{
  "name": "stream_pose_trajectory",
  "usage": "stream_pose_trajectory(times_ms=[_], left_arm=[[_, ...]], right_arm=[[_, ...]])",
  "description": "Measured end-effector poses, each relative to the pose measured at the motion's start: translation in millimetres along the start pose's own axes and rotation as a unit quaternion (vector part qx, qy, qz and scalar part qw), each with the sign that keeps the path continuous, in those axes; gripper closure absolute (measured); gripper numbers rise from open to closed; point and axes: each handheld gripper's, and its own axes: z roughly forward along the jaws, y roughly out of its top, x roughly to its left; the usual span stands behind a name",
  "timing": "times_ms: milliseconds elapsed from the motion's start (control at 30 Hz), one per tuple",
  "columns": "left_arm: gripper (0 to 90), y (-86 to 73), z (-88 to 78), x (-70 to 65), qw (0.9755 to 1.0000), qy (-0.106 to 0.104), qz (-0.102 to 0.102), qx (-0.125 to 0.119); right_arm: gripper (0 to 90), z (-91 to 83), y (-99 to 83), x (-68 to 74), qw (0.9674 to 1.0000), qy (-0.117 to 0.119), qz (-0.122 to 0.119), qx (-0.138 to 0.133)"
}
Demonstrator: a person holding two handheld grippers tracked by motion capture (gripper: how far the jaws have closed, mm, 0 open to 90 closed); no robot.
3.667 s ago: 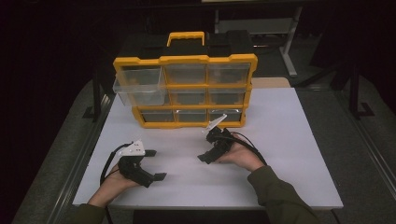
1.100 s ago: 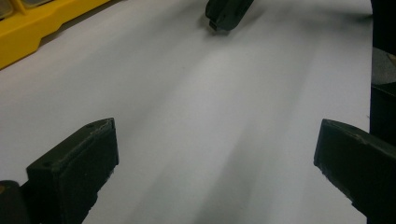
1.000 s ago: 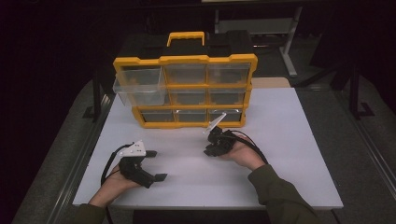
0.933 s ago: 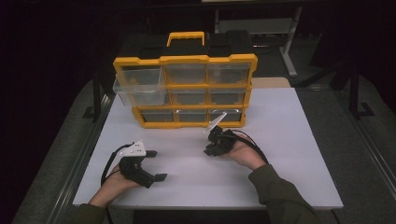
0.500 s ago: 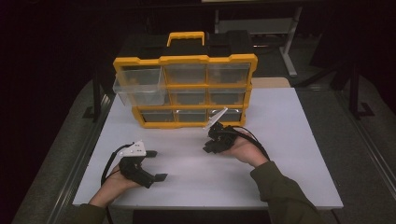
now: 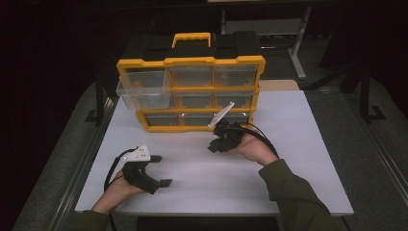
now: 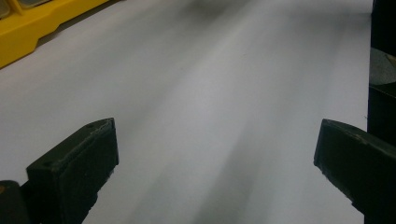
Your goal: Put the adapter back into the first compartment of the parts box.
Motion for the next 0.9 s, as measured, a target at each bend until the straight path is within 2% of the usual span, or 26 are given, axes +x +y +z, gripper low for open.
stream_pose_trajectory(times_ms=[533, 900], left_arm=[[0.0, 0.0, -0.4, -0.3, 1.0000, 0.000, 0.000, -0.001], [0.0, 0.0, -1.2, -0.4, 1.0000, 0.001, -0.002, -0.003]], right_arm=[[75.3, -21.3, 24.5, 0.1, 0.9998, 0.007, -0.020, 0.000], [75.3, -37.1, 43.4, 0.9, 0.9996, 0.018, -0.021, 0.003]])
